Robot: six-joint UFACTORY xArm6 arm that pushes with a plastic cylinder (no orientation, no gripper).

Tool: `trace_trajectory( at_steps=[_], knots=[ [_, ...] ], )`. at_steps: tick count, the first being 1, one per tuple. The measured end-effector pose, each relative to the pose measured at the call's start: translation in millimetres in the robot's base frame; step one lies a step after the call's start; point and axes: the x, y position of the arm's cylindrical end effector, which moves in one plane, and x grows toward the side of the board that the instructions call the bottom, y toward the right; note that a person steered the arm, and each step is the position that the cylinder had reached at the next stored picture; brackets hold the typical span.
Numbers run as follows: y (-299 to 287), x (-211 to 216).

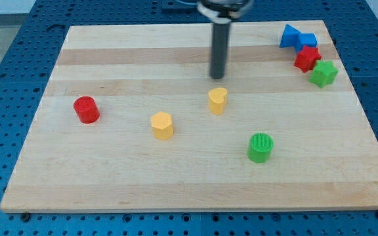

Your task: Place the yellow heart towards the bottom of the green star

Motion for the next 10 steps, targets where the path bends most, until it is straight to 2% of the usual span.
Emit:
trace_trajectory(
  at_steps=[1, 2, 5, 6, 7, 8, 9, 10],
  knots=[
    [-72, 32],
    [-85, 69],
    [125, 80],
    [130, 80],
    [84, 73],
    [45, 43],
    [60, 40],
    [111, 56]
  ],
)
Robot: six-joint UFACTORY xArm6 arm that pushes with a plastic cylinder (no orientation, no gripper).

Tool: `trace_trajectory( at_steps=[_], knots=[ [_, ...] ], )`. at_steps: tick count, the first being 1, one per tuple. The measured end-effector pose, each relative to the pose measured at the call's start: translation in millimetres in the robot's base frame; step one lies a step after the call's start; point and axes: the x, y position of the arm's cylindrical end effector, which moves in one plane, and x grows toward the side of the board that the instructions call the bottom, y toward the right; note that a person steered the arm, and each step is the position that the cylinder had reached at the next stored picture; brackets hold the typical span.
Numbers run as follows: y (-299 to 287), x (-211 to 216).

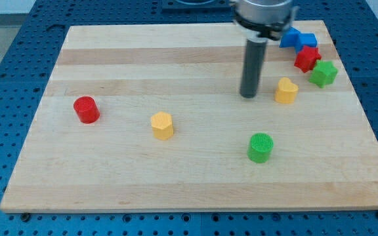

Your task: Place the yellow heart towards the bottom of the green star

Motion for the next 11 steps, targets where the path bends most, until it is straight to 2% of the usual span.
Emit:
trace_trajectory(
  at_steps=[1, 3, 4, 5, 6, 11],
  knots=[
    [42, 8],
    [82, 9],
    [61, 7],
    [21, -20],
    [19, -31],
    [91, -25]
  ],
)
